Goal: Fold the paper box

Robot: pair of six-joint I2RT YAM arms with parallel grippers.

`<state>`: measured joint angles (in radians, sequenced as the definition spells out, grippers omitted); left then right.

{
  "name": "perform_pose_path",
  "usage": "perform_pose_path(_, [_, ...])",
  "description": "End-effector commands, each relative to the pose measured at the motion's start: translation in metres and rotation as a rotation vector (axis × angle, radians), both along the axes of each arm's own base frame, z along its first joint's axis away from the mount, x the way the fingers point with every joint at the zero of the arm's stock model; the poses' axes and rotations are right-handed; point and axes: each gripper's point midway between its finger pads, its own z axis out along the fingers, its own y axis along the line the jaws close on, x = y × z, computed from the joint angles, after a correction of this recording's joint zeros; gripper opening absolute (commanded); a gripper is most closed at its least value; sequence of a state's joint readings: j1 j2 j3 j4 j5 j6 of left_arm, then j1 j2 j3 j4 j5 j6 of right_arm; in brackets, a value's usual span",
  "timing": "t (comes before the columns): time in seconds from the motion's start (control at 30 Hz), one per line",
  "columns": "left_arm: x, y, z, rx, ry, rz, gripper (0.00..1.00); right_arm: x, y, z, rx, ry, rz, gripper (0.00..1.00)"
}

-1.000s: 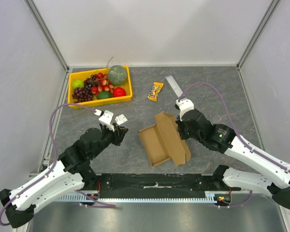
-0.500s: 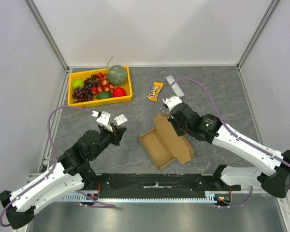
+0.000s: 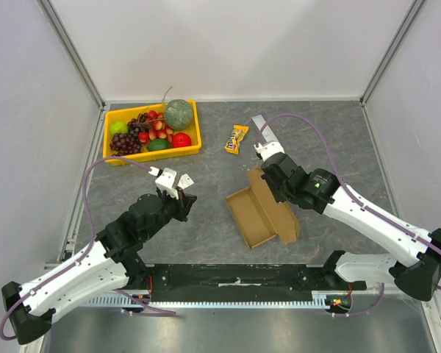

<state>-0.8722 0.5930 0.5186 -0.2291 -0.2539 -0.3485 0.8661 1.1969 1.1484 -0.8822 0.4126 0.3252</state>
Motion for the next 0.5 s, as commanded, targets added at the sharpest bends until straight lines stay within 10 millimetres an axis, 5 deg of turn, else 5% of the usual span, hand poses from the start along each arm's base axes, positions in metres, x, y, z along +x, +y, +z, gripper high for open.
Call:
perform_pose_path(0.0, [0.005,-0.006,0.021,-0.072,-0.014,0.02,0.09,0.002,-0.006,0.01,0.039,-0.01,-0.046,0.07])
perform_pose_path(0.3, [0.005,-0.011,0.01,-0.06,0.024,0.016,0.08,0.002,-0.027,0.004,0.086,0.032,-0.156,0.12])
perform_pose_path(0.47, [0.006,-0.012,0.009,-0.056,0.029,0.013,0.08,0.002,-0.03,0.01,0.121,0.025,-0.177,0.3])
